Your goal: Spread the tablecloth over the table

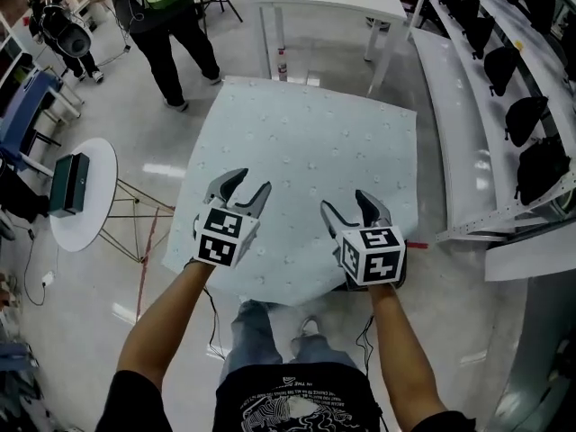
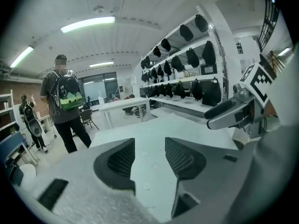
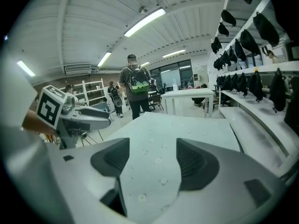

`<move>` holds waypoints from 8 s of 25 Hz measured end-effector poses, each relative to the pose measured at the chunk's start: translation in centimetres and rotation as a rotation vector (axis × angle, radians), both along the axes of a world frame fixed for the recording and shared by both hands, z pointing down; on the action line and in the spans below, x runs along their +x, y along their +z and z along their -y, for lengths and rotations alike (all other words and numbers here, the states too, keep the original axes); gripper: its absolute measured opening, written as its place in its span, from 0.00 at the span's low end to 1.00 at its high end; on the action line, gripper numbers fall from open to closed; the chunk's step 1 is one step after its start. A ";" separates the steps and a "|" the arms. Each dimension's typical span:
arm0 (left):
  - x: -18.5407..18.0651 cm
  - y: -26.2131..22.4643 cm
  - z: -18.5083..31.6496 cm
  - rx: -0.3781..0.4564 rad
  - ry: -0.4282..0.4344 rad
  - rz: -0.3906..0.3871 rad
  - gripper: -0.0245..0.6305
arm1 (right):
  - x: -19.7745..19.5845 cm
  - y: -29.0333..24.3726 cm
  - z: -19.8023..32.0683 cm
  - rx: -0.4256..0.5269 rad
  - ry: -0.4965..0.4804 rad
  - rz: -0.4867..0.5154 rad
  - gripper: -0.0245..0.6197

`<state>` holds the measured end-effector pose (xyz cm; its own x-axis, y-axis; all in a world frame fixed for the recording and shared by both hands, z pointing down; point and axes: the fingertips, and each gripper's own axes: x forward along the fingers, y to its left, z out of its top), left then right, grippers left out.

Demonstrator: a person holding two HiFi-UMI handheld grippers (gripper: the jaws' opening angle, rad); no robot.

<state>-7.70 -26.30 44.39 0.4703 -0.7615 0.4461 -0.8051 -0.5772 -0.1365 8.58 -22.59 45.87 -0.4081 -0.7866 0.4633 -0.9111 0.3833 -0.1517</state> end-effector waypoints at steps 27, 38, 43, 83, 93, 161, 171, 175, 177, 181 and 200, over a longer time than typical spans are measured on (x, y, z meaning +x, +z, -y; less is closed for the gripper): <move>19.5 16.3 -19.6 -0.299 0.450 0.192 0.48 | 13.8 8.7 -20.1 -0.118 0.425 0.106 0.51; 18.3 14.5 -17.2 -0.310 0.426 0.201 0.18 | 14.9 10.3 -22.8 -0.144 0.512 0.133 0.50; 16.9 12.5 -15.6 -0.362 0.394 0.115 0.11 | 13.0 10.2 -21.5 -0.148 0.500 0.198 0.50; 12.0 9.0 -12.0 -0.519 0.368 -0.276 0.10 | 5.3 11.1 -10.5 -0.100 0.557 1.113 0.05; 16.1 10.2 -15.0 -0.528 0.422 -0.271 0.21 | 10.6 9.5 -15.4 -0.063 0.630 0.894 0.05; 10.1 -8.9 -19.7 -0.082 0.062 -0.245 0.26 | 12.0 -10.4 -18.7 0.061 0.206 0.146 0.24; 5.1 -13.4 -20.5 0.050 -0.028 -0.194 0.06 | 5.7 -16.2 -18.7 0.172 0.045 0.035 0.05; 4.0 -14.4 -19.9 0.073 -0.049 -0.192 0.04 | 5.1 -17.5 -18.5 0.199 0.035 0.026 0.05; 3.7 -15.0 -19.6 0.078 -0.053 -0.199 0.04 | 4.8 -17.9 -18.3 0.209 0.024 0.018 0.05; 3.1 -15.6 -19.2 0.079 -0.056 -0.191 0.04 | 4.2 -18.8 -17.8 0.236 0.004 0.006 0.05; 2.4 -16.5 -19.3 0.088 -0.045 -0.209 0.04 | 3.5 -19.0 -17.8 0.255 0.003 -0.010 0.05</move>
